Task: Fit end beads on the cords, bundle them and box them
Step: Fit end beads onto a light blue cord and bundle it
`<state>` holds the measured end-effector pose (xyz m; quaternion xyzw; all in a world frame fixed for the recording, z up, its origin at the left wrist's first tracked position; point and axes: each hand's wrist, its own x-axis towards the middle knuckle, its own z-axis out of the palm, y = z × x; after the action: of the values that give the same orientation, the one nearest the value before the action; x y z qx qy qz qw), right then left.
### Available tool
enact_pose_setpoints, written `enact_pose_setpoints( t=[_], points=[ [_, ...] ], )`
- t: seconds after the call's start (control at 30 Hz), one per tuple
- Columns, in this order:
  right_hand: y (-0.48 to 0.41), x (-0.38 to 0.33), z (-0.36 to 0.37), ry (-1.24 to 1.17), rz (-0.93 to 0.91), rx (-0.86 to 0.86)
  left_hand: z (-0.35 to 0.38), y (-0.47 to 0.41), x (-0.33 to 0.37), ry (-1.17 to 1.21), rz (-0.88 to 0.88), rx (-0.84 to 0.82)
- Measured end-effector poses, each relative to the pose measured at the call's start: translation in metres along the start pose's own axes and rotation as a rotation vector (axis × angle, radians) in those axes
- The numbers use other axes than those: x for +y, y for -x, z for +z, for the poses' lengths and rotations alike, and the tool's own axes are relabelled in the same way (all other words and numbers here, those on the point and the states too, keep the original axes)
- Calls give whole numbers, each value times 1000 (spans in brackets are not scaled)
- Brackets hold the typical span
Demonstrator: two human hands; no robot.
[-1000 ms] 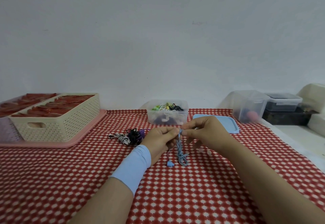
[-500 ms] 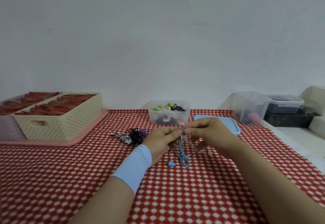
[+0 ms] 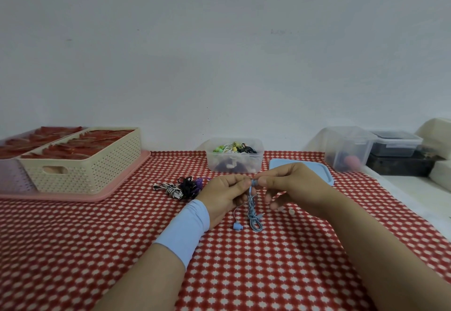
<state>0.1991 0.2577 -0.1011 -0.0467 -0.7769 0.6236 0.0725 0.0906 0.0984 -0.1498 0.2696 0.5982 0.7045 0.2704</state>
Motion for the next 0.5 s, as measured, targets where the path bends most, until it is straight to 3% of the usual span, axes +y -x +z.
enact_pose_setpoints(
  t=[0.4, 0.5],
  points=[
    [-3, 2, 2, -73, 99, -12, 0, 2, 2, 24, -5, -38],
    [-1, -2, -2, -33, 84, 20, 3, 2, 5, -116, 37, 37]
  ],
)
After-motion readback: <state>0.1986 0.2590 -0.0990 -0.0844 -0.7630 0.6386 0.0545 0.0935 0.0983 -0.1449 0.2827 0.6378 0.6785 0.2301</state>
